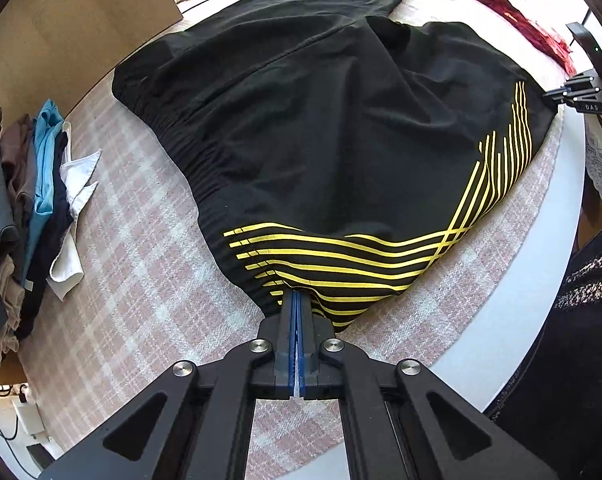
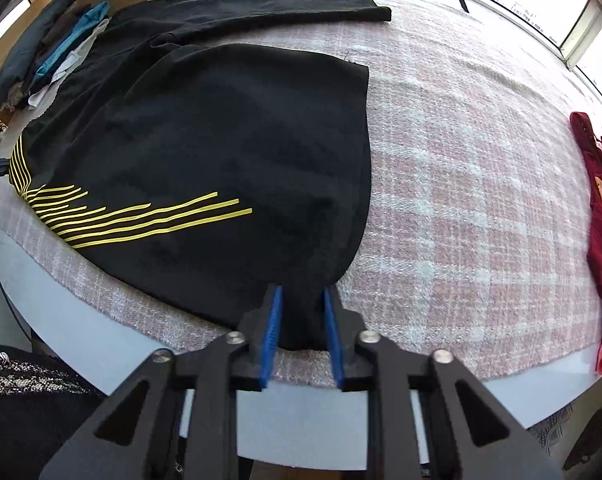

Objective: Fold clothes
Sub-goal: 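Grasp the yellow-striped hem with both grippers and fold it over the garment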

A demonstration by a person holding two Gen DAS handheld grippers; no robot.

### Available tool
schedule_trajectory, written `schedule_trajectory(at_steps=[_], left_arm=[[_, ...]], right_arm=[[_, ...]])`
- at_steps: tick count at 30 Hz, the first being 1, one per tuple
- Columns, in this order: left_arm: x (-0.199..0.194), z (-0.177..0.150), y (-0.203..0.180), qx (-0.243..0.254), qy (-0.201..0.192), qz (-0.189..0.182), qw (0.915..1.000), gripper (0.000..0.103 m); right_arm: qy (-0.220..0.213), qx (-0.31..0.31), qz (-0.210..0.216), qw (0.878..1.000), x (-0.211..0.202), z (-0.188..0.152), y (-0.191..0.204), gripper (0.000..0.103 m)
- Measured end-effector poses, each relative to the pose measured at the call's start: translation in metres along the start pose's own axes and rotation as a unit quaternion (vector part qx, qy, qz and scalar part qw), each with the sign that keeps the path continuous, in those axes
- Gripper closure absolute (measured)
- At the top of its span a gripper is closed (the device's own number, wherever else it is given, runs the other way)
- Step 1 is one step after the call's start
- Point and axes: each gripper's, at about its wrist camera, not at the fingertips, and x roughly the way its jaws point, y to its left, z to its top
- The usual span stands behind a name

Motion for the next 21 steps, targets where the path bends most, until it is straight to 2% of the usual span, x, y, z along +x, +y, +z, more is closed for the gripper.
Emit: schedule_trajectory(at_steps=[3, 6, 7, 9, 11, 12, 14, 16, 19, 21], left_arm=[[-0.020, 0.003, 0.018, -0.040, -0.026, -0.007, 0.9989, 0.103], [-0.041, 0.005, 0.028, -0.062, -0.058, -0.003, 0.9964, 0.103], [-0.042, 0.008, 0.024, -0.060, -0.056, -0.006, 0.9966, 0.103], [-0.036, 0.007, 0.019, -0.058, -0.042, -0.008, 0.9974, 0.103], [-0.020, -0.002, 0.019, -0.060, -0.015, -0.007, 0.9981, 0.099], [-0.013, -0.004, 0.016, -0.055, -0.007, -0.008, 0.9984, 0.092], [-0.003, -0.011, 0.006, -0.034, 0.002, -0.012, 0.9994, 0.085], [0.002, -0.014, -0.008, -0.006, 0.005, -0.001, 1.0000, 0.075], [0.005, -0.013, -0.025, 0.030, 0.000, 0.029, 0.9991, 0.068], [0.008, -0.009, -0.029, 0.040, -0.003, 0.025, 0.9989, 0.067]], right_arm=[[-0.010, 0.009, 0.003, 1.000, -0.008, 0.009, -0.004, 0.099], [-0.035, 0.042, 0.037, 0.998, -0.033, 0.027, -0.019, 0.099], [-0.044, 0.050, 0.046, 0.997, -0.042, 0.033, -0.024, 0.099], [-0.057, 0.047, 0.034, 0.997, -0.054, 0.041, -0.027, 0.099], [-0.046, 0.034, 0.021, 0.998, -0.054, 0.040, -0.029, 0.099], [-0.040, 0.028, 0.015, 0.999, -0.053, 0.040, -0.030, 0.099], [-0.023, 0.024, 0.016, 0.999, -0.046, 0.034, -0.034, 0.099], [-0.008, 0.024, 0.021, 0.999, -0.036, 0.022, -0.035, 0.099], [-0.001, 0.025, 0.028, 0.999, -0.017, 0.011, -0.025, 0.099], [0.005, 0.027, 0.031, 0.999, -0.013, 0.010, -0.025, 0.099]])
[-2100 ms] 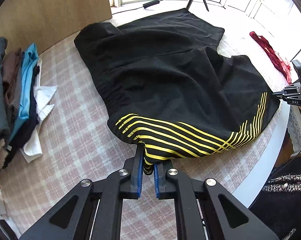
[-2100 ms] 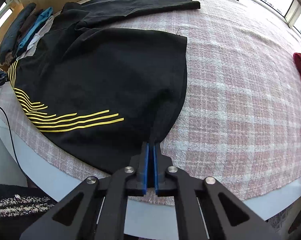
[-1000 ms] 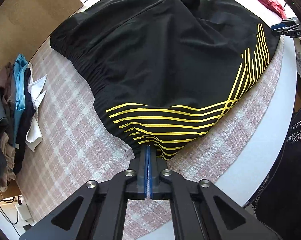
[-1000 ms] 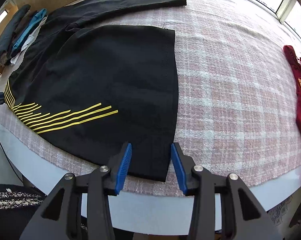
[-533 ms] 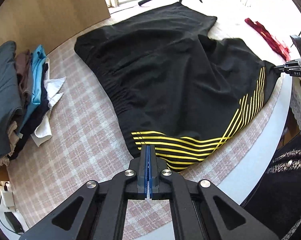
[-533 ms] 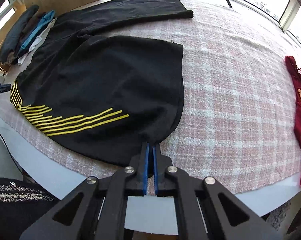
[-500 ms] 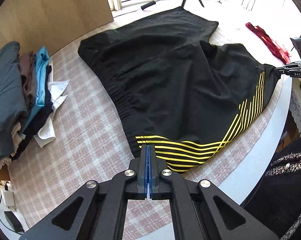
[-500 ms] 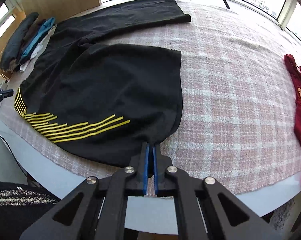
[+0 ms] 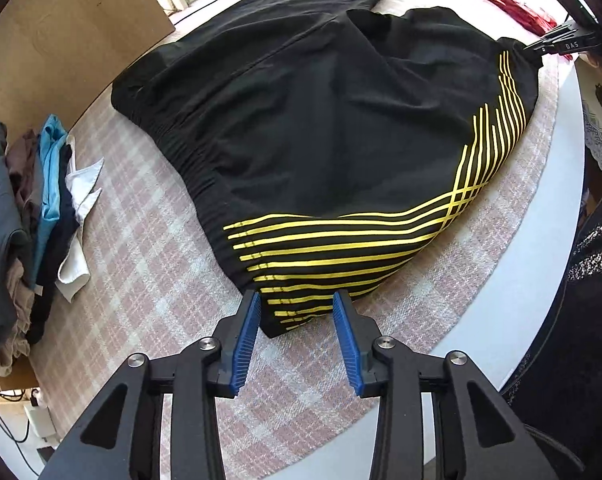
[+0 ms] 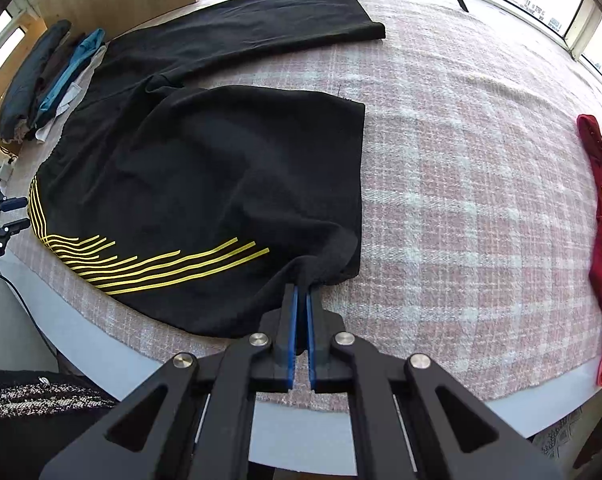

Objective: Fold clothes
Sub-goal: 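Grasp the yellow-striped hem with both grippers and fold it over the garment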

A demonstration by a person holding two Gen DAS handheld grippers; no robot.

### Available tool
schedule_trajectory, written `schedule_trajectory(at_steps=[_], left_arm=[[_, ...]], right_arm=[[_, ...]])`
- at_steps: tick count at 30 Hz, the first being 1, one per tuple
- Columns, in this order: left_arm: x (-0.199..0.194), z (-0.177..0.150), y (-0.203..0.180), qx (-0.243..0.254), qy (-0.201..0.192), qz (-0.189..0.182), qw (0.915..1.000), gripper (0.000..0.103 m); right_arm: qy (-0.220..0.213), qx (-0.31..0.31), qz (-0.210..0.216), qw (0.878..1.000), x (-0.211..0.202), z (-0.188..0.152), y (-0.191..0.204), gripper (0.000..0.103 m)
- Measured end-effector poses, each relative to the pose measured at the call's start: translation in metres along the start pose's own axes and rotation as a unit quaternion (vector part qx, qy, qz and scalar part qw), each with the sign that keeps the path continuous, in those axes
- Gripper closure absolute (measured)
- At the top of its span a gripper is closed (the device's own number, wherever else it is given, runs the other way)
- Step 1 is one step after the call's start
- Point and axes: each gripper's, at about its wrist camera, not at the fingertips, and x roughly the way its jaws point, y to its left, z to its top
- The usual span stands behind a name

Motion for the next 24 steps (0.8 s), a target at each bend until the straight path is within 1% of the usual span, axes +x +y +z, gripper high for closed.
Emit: schedule_trajectory(at_steps=[2, 3, 4, 5, 6, 8, 10, 11, 14, 16, 17, 20, 21, 23, 24], left_arm=[[0.011, 0.004, 0.000, 0.008, 0.013, 0.005, 0.9999, 0.069], [0.017, 0.005, 0.000, 0.012, 0.020, 0.007, 0.9997, 0.078], [0.016, 0.008, 0.003, 0.006, 0.013, 0.000, 0.9999, 0.093], [0.014, 0.010, 0.005, 0.000, 0.006, -0.007, 1.0000, 0.093], [0.011, 0.010, 0.006, -0.002, 0.006, -0.011, 0.9999, 0.096], [0.006, 0.011, 0.007, -0.004, 0.008, -0.019, 0.9998, 0.097], [-0.009, 0.013, 0.013, -0.020, 0.001, -0.024, 0.9995, 0.097], [-0.019, 0.015, 0.021, -0.035, -0.006, -0.027, 0.9990, 0.097], [-0.053, 0.024, 0.050, -0.086, -0.044, -0.038, 0.9946, 0.097], [-0.073, 0.038, 0.070, -0.110, -0.061, -0.022, 0.9918, 0.098], [-0.078, 0.047, 0.080, -0.118, -0.070, -0.015, 0.9904, 0.098], [-0.088, 0.081, 0.124, -0.147, -0.099, 0.004, 0.9842, 0.098], [-0.084, 0.095, 0.137, -0.150, -0.103, 0.007, 0.9833, 0.098], [-0.075, 0.121, 0.162, -0.156, -0.111, 0.014, 0.9813, 0.098], [-0.069, 0.134, 0.172, -0.157, -0.112, 0.020, 0.9811, 0.098]], right_arm=[[0.007, 0.000, 0.000, 1.000, 0.002, -0.002, -0.002, 0.099], [0.008, -0.001, -0.001, 1.000, 0.003, -0.003, -0.003, 0.099], [0.009, -0.002, -0.001, 1.000, 0.002, -0.004, -0.004, 0.099], [0.011, -0.003, -0.001, 1.000, 0.002, -0.006, -0.005, 0.099], [0.010, -0.005, -0.002, 1.000, 0.002, -0.007, -0.005, 0.099], [0.007, -0.007, -0.003, 1.000, 0.000, -0.008, -0.006, 0.099], [-0.001, -0.005, -0.002, 1.000, -0.006, -0.008, -0.009, 0.099], [-0.008, -0.002, -0.001, 1.000, -0.011, -0.008, -0.011, 0.099], [-0.047, 0.013, 0.012, 0.999, -0.038, 0.003, -0.020, 0.099], [-0.075, 0.023, 0.024, 0.997, -0.059, 0.015, -0.026, 0.099], [-0.090, 0.024, 0.027, 0.995, -0.069, 0.024, -0.028, 0.099], [-0.143, 0.013, 0.020, 0.989, -0.088, 0.071, -0.024, 0.099], [-0.161, 0.009, 0.012, 0.987, -0.102, 0.085, -0.024, 0.099], [-0.191, -0.007, -0.016, 0.981, -0.110, 0.131, -0.015, 0.099], [-0.204, -0.018, -0.035, 0.978, -0.106, 0.154, -0.009, 0.099]])
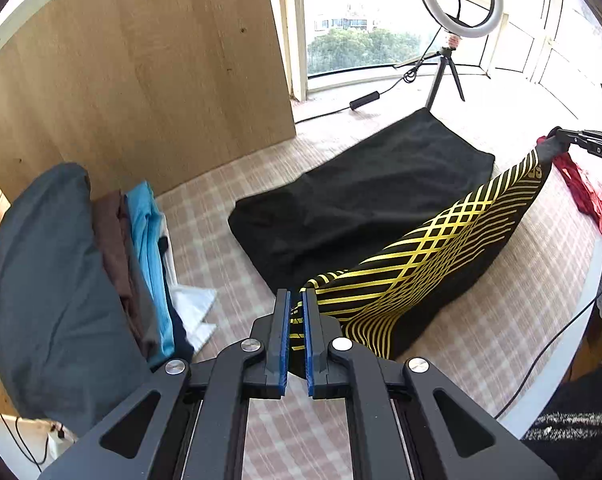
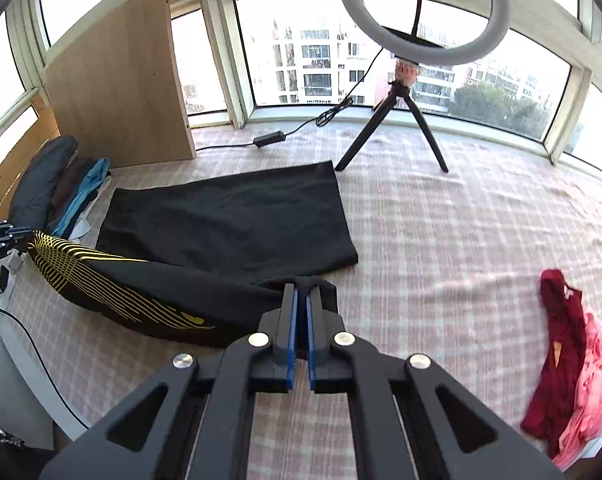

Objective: Fold clothes

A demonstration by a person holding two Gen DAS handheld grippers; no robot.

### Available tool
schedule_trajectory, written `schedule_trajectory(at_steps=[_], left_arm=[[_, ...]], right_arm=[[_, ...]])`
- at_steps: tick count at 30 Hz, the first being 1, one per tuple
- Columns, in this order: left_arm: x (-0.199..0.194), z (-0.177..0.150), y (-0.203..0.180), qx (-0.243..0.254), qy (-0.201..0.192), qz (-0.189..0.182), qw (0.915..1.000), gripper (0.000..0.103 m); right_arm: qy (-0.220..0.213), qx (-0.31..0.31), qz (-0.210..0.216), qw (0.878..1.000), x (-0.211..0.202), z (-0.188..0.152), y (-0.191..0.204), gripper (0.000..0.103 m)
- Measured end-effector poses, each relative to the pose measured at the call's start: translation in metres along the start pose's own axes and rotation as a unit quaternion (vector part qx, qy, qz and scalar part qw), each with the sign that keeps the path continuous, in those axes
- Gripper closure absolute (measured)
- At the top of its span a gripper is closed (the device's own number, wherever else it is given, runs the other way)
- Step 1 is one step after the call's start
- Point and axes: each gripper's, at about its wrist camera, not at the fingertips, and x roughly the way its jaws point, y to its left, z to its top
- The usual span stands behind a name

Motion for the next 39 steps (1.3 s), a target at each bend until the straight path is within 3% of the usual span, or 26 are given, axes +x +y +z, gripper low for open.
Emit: schedule_trajectory(at_steps=[3, 8, 12, 15, 17, 19, 21, 22, 25, 27, 30, 33, 36, 38, 39], left_arm=[[0.035, 0.031, 0.018, -0.010, 0.013, 0.002, 0.9999, 0.098], [0.097, 0.063, 0.050, -0.033, 0.048, -0.002, 0.9983, 0.098], [0.153, 0.077, 0.076, -0.070, 0.094, -0.015, 0.9930, 0.096], [0.181, 0.082, 0.092, -0.104, 0.122, -0.002, 0.9870, 0.086], [0.185, 0.084, 0.096, -0.109, 0.123, -0.001, 0.9864, 0.082], [0.177, 0.084, 0.093, -0.089, 0.115, 0.028, 0.9890, 0.082], [0.167, 0.082, 0.088, -0.061, 0.111, 0.071, 0.9894, 0.082], [0.161, 0.080, 0.085, -0.050, 0.109, 0.090, 0.9887, 0.084], [0.138, 0.074, 0.061, -0.009, 0.100, 0.100, 0.9899, 0.084], [0.129, 0.070, 0.040, -0.006, 0.096, 0.062, 0.9934, 0.084], [0.133, 0.059, 0.008, 0.003, 0.108, -0.008, 0.9941, 0.081], [0.162, 0.055, -0.011, 0.021, 0.137, -0.009, 0.9902, 0.081], [0.186, 0.047, -0.005, 0.002, 0.167, -0.010, 0.9859, 0.082], [0.189, 0.046, -0.003, 0.003, 0.166, -0.016, 0.9859, 0.082], [0.188, 0.046, -0.003, 0.000, 0.166, -0.017, 0.9859, 0.084]], right_arm=[[-0.010, -0.015, -0.022, 1.000, 0.043, 0.048, 0.006, 0.099], [0.021, -0.026, -0.044, 0.998, 0.136, 0.103, 0.007, 0.099], [0.077, -0.026, -0.046, 0.996, 0.210, 0.119, 0.000, 0.099], [0.123, -0.026, -0.072, 0.989, 0.246, 0.121, -0.009, 0.092], [0.122, 0.000, -0.053, 0.991, 0.243, 0.122, -0.021, 0.091], [0.110, 0.025, -0.028, 0.993, 0.229, 0.119, -0.035, 0.076], [0.089, 0.035, 0.007, 0.995, 0.205, 0.108, -0.047, 0.069], [0.091, 0.027, 0.025, 0.995, 0.198, 0.098, -0.049, 0.069], [0.119, 0.001, 0.040, 0.992, 0.190, 0.064, -0.045, 0.069], [0.125, -0.051, 0.016, 0.991, 0.191, 0.045, -0.032, 0.069], [0.157, -0.082, 0.025, 0.984, 0.204, 0.027, -0.019, 0.069], [0.165, -0.072, 0.037, 0.983, 0.210, 0.019, -0.017, 0.069], [0.173, -0.085, 0.042, 0.980, 0.216, 0.014, -0.012, 0.069], [0.176, -0.101, 0.050, 0.978, 0.218, 0.011, -0.007, 0.082], [0.170, -0.104, 0.052, 0.978, 0.214, 0.013, -0.005, 0.098]])
